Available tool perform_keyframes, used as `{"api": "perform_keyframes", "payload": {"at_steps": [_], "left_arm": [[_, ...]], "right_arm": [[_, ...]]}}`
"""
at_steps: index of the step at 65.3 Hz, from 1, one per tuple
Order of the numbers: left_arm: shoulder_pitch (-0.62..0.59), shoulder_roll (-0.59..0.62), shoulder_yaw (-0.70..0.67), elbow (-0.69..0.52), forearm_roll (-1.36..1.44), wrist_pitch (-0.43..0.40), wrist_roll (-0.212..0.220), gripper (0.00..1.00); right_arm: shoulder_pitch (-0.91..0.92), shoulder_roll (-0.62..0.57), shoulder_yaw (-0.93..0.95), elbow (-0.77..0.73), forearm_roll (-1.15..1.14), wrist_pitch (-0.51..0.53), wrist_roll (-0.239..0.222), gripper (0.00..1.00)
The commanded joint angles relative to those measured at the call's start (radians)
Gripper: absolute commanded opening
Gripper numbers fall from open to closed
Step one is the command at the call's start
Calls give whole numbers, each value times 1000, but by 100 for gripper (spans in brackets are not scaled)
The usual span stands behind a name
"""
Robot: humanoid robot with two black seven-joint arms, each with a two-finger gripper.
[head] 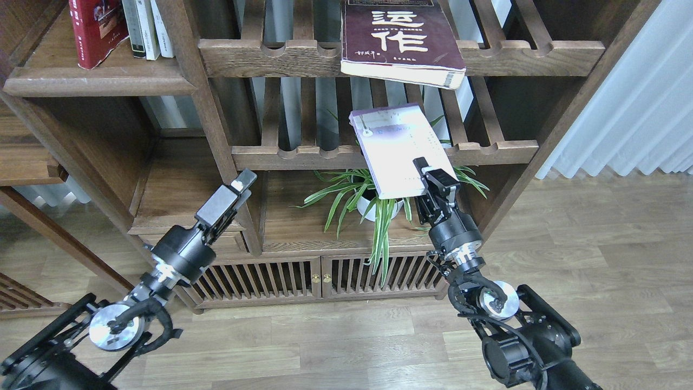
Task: Organize books on shelf
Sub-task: 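Push the white book's edge with the right gripper, tipping it outward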
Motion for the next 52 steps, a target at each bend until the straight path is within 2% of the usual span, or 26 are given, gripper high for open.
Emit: {"api": "perform_keyframes", "payload": {"at_steps": [1,10,24,52], "left_arm": [[3,13,3,-12,-57,0,1,89],[7,42,9,-21,-100,0,4,89],[13,68,70,-24,-101,0,16,89],[23,22,95,-32,-103,0,13,89]], "right_arm": [[-33,0,-7,34,0,0,-47,4],[-51,0,-37,38,2,0,-84,4],[-70,0,-139,60,2,0,-85,4],[-68,0,-220,132,0,0,-84,4]]}}
